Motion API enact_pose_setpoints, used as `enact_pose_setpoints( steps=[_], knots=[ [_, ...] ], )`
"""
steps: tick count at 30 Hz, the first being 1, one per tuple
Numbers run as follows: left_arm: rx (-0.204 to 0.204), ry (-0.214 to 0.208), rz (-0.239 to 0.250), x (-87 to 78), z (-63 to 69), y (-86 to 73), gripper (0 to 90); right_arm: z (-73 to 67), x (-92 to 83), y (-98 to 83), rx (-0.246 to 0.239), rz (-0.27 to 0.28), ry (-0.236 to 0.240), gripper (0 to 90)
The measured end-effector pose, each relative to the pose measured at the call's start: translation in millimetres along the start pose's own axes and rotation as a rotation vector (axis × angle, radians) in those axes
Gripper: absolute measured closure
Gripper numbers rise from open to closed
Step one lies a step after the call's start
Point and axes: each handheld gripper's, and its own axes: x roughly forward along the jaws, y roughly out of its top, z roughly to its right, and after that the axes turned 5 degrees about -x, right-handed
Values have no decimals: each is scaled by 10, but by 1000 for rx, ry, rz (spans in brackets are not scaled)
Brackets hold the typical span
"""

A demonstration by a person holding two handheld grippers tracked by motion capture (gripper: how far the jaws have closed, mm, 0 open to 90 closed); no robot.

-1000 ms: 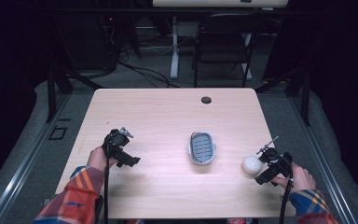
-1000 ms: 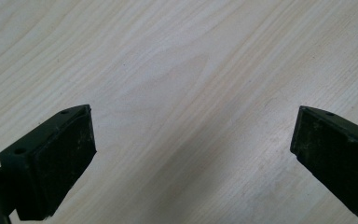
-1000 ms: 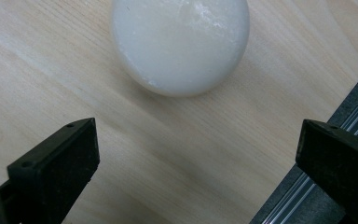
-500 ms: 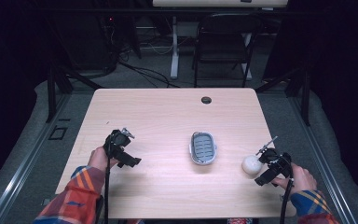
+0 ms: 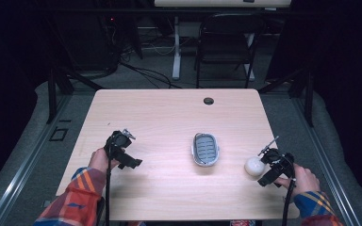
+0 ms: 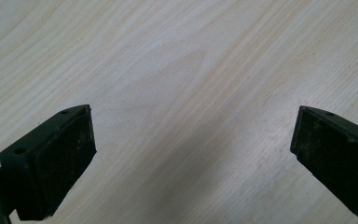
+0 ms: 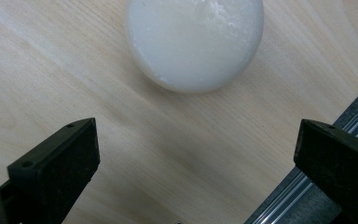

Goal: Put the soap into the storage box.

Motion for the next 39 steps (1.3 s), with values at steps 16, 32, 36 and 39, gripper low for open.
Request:
enact_pose_setpoints(
  steps=[16,32,36,39],
  knots=[
    [1,0,0,3,-2,0,0,30,-16,154,15,8,-2,0],
    [2,-7,7,22,6,15,0,79,-31,358,7,-27,24,0],
    [6,-13,-4,37,-6,26,0,94,-19,412,0,-24,26,0],
    [4,-11,3,26,-9,28,0,94,22,470,-5,-40,32,0]
  ],
)
